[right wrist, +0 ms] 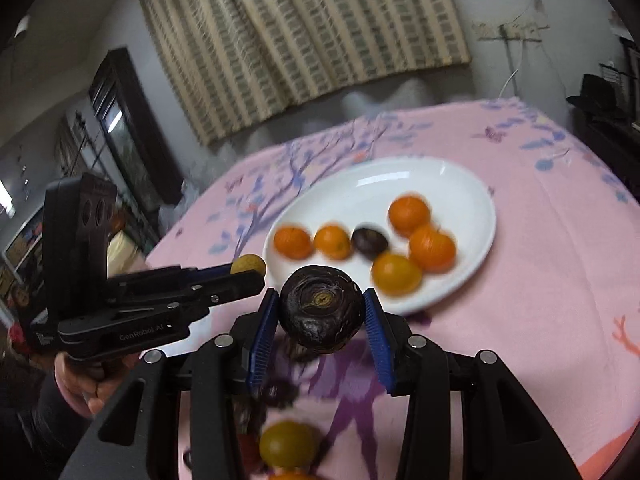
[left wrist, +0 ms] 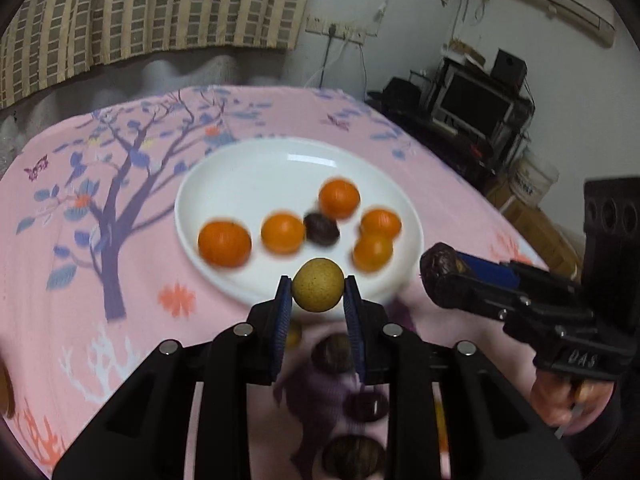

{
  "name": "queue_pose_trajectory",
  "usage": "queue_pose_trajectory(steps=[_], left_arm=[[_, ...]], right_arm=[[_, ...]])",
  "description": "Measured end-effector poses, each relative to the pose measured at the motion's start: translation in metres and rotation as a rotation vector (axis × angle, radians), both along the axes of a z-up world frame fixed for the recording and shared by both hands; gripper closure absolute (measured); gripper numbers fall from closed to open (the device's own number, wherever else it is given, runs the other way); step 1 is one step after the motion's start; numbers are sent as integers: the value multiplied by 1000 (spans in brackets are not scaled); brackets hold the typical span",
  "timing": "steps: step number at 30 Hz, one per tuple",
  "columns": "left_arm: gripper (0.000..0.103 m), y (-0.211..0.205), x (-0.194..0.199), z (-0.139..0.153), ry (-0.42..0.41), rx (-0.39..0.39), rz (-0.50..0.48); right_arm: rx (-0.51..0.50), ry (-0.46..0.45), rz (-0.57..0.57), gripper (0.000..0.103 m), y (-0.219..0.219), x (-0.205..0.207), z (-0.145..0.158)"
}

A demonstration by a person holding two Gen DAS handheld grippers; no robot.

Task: Organize fruits
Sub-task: 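Place the mangosteen and kumquat on the white plate and open both tools, then grasp a dark red tomato with the right tool while the left tool grasps a dark cherry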

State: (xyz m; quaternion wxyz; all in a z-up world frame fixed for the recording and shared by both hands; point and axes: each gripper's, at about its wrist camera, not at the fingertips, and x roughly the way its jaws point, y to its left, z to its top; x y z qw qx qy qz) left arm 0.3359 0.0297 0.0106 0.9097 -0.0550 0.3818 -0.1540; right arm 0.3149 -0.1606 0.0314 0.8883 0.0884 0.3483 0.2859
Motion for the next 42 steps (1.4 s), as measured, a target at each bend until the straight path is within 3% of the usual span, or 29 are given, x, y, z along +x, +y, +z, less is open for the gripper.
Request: queue_pose_trajectory(steps=[5,9,10,11,13,16,19,26,31,36,39,42], left_arm=[[77,-5,48,-1,0,11,63],[77,4,74,-10,46,-2,125],[72,6,76,-12,57,-2,146],[55,9,76,-13,60,-3,160],[33,13,72,-11,47,20,197],[27,18,60,2,40,32,222],[13,27,37,12,24,9,251],[11,41,-30,-3,43,62,271],[11,62,-73,-27,89,58,298],[11,78,-91,-32,106,46,331],[11,83,-96,-28,97,25,335],[11,82,-101,-23,80,26,326]], right_arm=[[-51,-10,-74,59,12,43,-5],[-71,-7,-91,56,23,69,-13],[-62,-8,-100,47,23,72,-13],[-53,-6,-100,46,22,72,-14],[-41,-15,-92,45,20,66,-9],[-30,-37,-78,41,15,54,0],[-18,-21,-45,39,11,40,2],[-49,30,24,37,5,-17,-10],[-8,26,63,37,-6,-91,-9],[-56,38,116,38,13,-149,-19],[-92,84,130,46,24,-162,-30],[-130,111,120,47,30,-162,-37]])
